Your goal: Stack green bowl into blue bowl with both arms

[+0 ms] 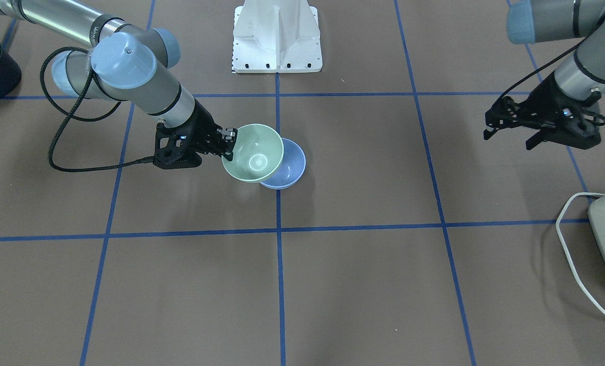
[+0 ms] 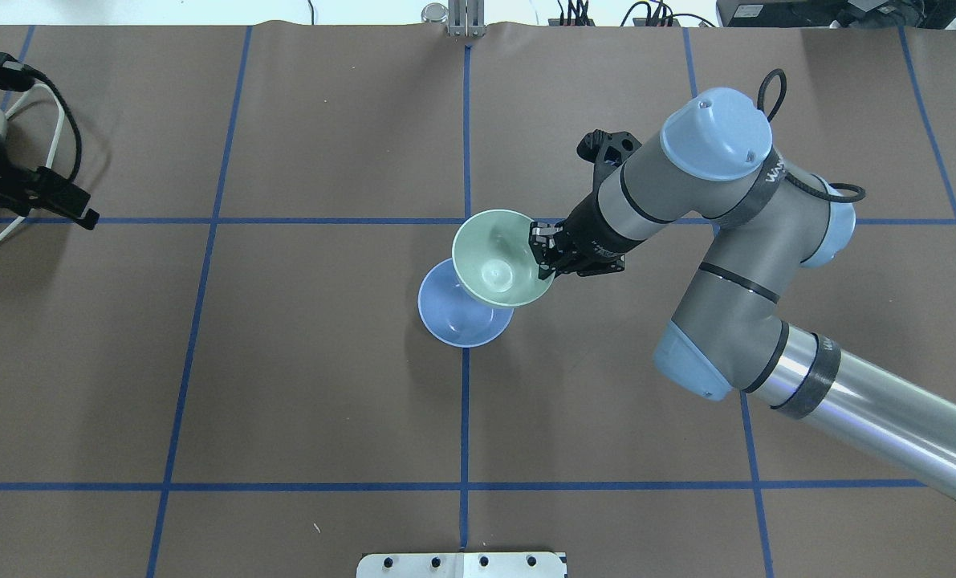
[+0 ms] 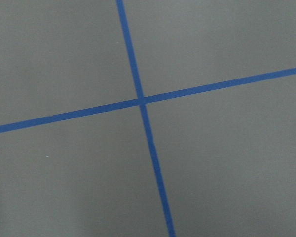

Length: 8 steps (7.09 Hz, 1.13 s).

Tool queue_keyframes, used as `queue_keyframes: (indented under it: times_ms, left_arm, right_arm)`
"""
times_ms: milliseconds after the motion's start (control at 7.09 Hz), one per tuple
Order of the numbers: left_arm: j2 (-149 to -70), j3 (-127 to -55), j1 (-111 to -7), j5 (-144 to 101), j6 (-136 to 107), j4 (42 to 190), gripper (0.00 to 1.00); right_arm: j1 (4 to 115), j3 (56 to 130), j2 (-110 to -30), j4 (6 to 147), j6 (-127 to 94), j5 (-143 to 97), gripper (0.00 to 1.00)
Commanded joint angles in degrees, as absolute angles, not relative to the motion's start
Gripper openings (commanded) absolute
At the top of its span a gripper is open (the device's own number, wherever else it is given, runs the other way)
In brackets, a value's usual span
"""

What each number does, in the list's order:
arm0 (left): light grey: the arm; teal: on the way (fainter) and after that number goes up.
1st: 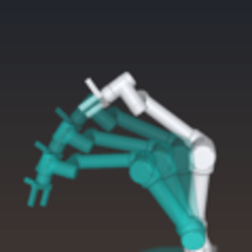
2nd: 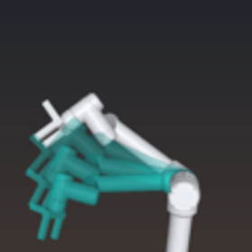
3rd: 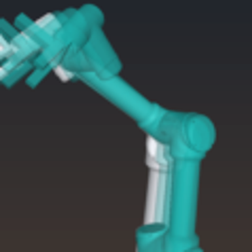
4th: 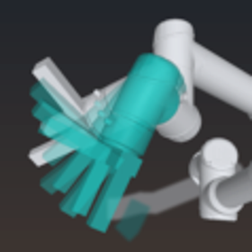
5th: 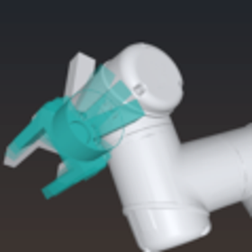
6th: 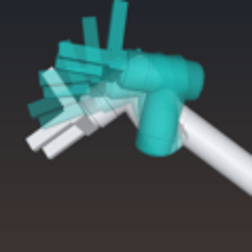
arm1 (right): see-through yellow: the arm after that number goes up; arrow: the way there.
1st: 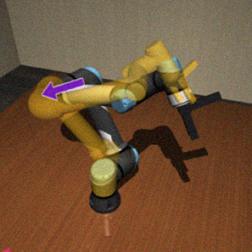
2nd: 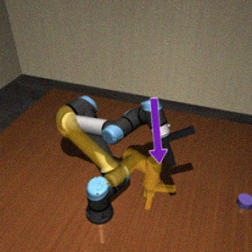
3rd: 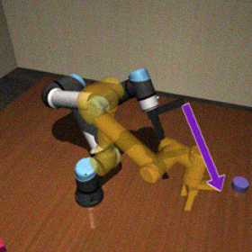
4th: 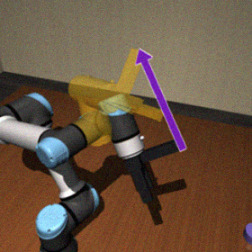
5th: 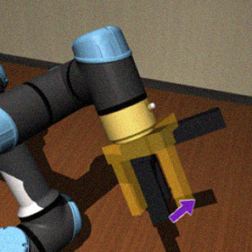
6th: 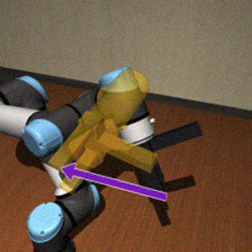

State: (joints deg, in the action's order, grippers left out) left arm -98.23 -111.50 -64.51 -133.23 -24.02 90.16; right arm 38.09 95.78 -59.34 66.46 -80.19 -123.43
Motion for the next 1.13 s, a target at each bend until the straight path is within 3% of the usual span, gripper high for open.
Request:
queue_keyframes:
  times_ms: [0,706,988]
  left_arm:
    - [-93.18,-112.23,-69.07,-133.59,-17.42,91.05,0.98]
    - [-94.66,-102.85,-80.30,-139.20,-10.51,90.09,0.98]
    - [-94.31,-102.39,-80.95,-139.48,-8.79,90.09,0.98]
  right_arm:
    - [35.43,95.36,-58.10,65.13,-82.35,-120.24,0.00]
    - [34.28,92.64,-55.99,64.52,-84.73,-118.48,0.00]
    - [34.45,88.97,-56.07,59.27,-84.73,-118.56,0.00]
